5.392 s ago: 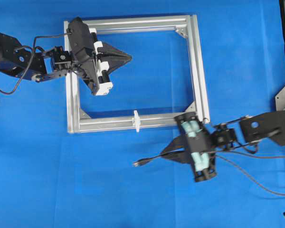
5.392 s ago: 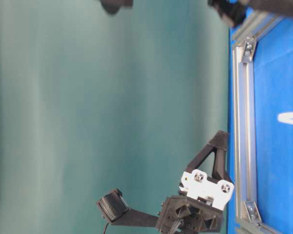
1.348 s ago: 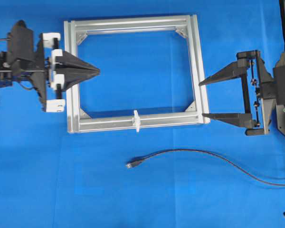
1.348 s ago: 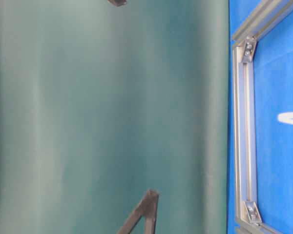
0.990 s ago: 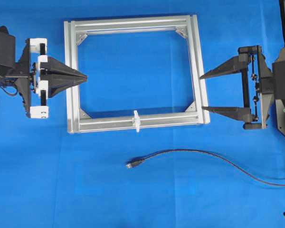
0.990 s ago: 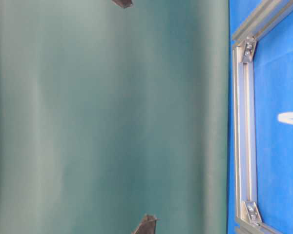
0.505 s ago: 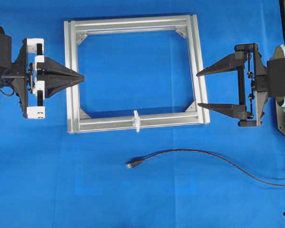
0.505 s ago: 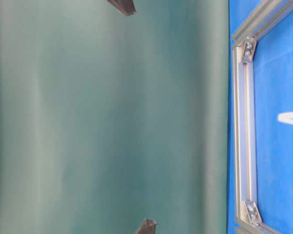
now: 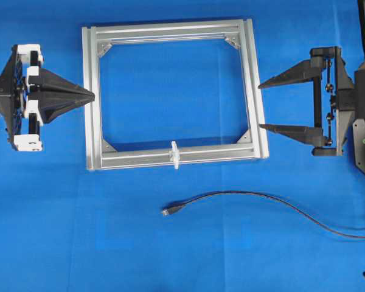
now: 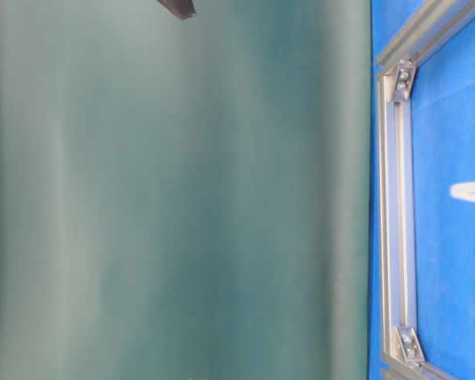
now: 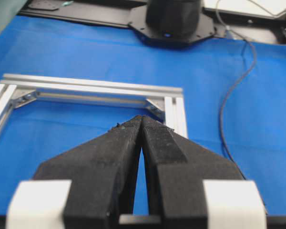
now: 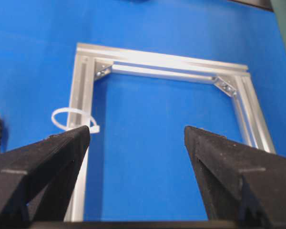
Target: Insert the wire through the string loop located in the center.
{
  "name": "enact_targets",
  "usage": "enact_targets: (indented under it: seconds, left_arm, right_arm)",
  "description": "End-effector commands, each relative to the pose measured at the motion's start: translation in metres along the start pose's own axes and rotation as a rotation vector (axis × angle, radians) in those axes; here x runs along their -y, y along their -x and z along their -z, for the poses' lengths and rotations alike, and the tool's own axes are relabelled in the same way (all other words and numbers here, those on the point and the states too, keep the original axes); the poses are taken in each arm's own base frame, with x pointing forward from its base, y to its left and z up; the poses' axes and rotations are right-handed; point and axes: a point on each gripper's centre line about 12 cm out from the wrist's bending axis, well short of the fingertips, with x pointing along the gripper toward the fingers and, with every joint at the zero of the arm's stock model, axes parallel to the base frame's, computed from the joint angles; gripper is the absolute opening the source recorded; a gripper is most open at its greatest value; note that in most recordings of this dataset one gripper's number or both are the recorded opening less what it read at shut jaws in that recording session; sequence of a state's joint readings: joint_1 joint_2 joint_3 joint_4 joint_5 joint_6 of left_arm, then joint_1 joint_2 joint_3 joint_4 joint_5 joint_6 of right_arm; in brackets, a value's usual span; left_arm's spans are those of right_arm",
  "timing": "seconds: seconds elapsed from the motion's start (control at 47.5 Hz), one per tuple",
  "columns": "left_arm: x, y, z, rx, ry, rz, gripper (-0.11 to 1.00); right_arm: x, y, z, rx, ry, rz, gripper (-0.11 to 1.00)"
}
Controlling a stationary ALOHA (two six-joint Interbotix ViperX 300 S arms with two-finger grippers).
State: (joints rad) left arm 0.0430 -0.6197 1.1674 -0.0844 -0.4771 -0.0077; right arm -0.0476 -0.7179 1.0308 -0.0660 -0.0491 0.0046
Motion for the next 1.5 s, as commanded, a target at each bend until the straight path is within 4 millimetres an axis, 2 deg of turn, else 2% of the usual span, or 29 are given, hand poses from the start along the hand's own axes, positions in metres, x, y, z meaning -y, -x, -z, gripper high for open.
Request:
enact_targets:
  seconds: [0.0, 0.232, 0.611, 0.8, 0.927, 1.053, 1.179, 1.222, 1.327, 1.474]
  left_arm:
    - [0.005, -0.001, -0.004, 0.014, -0.006, 0.021, 0.0]
    - [0.006, -0.001, -0.005, 0.018, -0.008, 0.025, 0.0]
    - [-0.023, -0.014, -0.005, 0.015, 0.0, -0.092, 0.0]
    - [-0.021, -0.022, -0.002, -0.007, 0.002, -0.083, 0.0]
    - [-0.008, -0.029, 0.002, -0.026, 0.004, -0.035, 0.0]
    - [0.009, -0.036, 0.007, -0.051, -0.001, 0.024, 0.0]
    - [0.03, -0.042, 0.009, -0.06, -0.01, 0.094, 0.0]
    - [0.036, -0.044, 0.008, -0.058, -0.01, 0.113, 0.0]
    - [0.047, -0.047, 0.003, -0.03, -0.012, 0.148, 0.0]
    - [0.052, -0.05, -0.011, 0.039, -0.019, 0.161, 0.0]
  right_arm:
    - [0.002, 0.0, -0.011, 0.029, 0.002, 0.006, 0.76]
    - [0.001, -0.005, -0.007, 0.009, -0.013, 0.003, 0.76]
    - [-0.02, -0.028, -0.016, -0.017, 0.021, -0.075, 0.76]
    - [-0.022, -0.036, -0.018, -0.023, 0.023, -0.079, 0.75]
    - [-0.019, -0.034, -0.032, 0.022, 0.04, -0.072, 0.75]
    - [-0.009, -0.03, -0.048, 0.07, 0.076, -0.037, 0.75]
    - [0.018, -0.027, -0.049, 0.071, 0.074, 0.055, 0.75]
    - [0.031, -0.028, -0.046, 0.057, 0.06, 0.1, 0.75]
    - [0.048, -0.031, -0.033, 0.011, 0.037, 0.155, 0.75]
    - [0.052, -0.044, -0.006, -0.078, 0.013, 0.159, 0.75]
